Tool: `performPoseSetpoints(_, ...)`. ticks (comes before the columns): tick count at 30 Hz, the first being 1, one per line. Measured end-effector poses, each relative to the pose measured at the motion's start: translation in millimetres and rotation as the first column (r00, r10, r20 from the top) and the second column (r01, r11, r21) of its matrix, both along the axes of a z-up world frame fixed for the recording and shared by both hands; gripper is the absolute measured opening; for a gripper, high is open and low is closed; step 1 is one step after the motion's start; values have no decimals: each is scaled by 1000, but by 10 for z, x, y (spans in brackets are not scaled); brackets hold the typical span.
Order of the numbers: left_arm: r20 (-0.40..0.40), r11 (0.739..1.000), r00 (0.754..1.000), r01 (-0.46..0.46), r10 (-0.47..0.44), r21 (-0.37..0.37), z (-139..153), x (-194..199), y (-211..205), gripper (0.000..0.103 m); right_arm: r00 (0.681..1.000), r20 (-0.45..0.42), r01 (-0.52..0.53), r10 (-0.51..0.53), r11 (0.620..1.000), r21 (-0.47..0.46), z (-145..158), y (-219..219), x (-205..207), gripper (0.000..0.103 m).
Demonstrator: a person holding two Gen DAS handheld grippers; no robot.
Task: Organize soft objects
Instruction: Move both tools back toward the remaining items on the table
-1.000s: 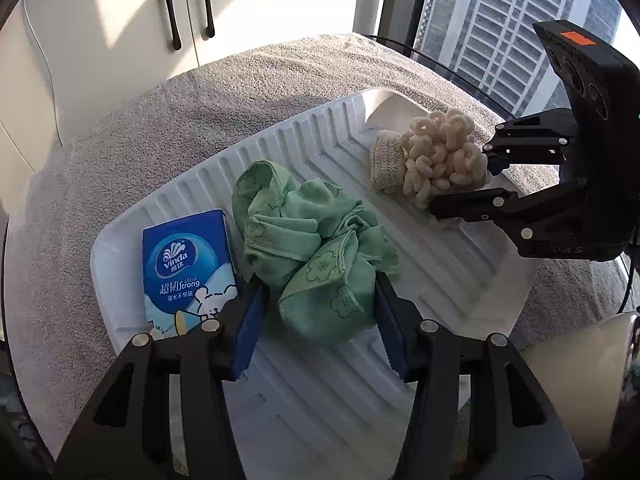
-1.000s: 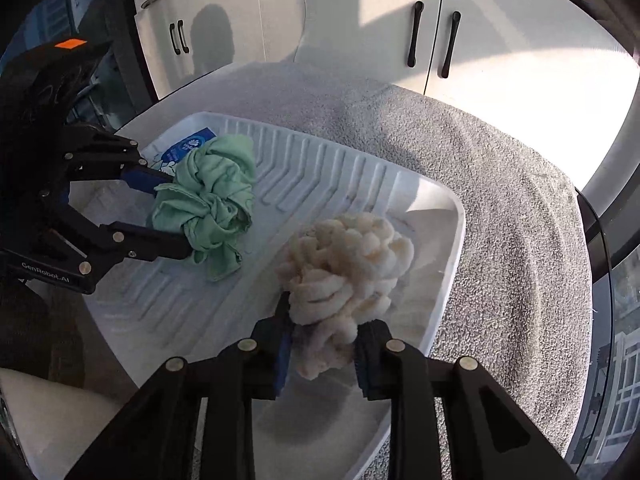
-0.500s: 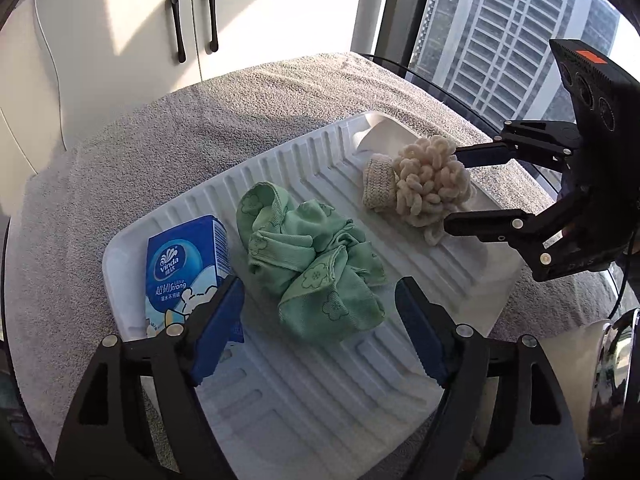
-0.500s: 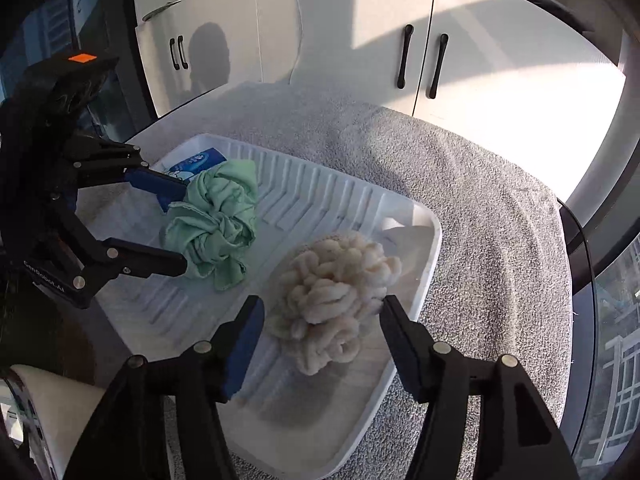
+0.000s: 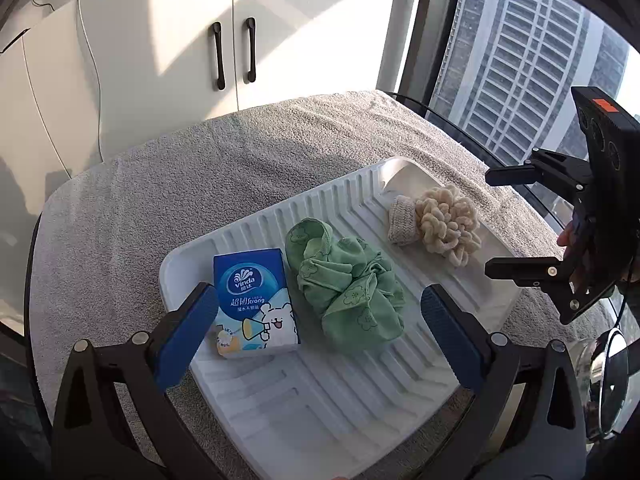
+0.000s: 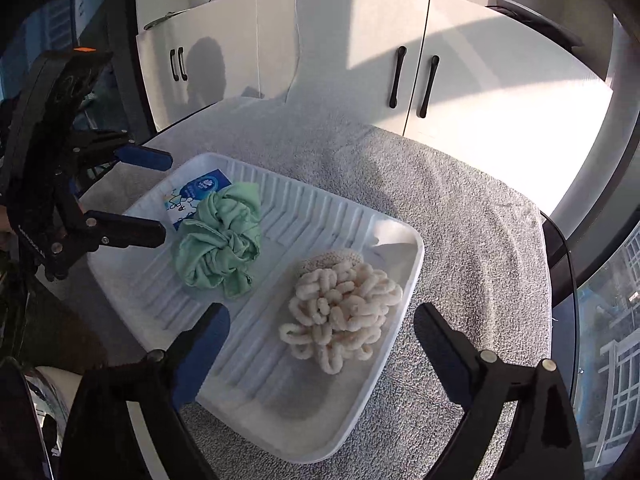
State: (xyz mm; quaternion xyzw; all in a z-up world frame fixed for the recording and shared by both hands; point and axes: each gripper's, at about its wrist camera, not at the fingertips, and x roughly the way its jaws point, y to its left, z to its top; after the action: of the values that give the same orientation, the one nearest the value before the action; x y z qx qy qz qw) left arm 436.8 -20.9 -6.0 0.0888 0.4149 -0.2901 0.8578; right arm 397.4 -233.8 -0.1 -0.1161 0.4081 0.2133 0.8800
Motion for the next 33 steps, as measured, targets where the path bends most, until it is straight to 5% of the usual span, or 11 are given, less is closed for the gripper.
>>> performPoseSetpoints(12,45,991,992,-115,118,-71,229,-133,395,103,990,73,116,-124,989,96,266,-340,-76,103)
performPoseSetpoints(22,135,977,972,-178,193,-118,525,-839,751,103,977,129,136,-170,962,235,637,-611,-668,103)
performPoseSetpoints(33,196,963,946,-235,258,-131,568,-1876,1007,103,966,135,174,-221,940,294,586,-768,-1675,103)
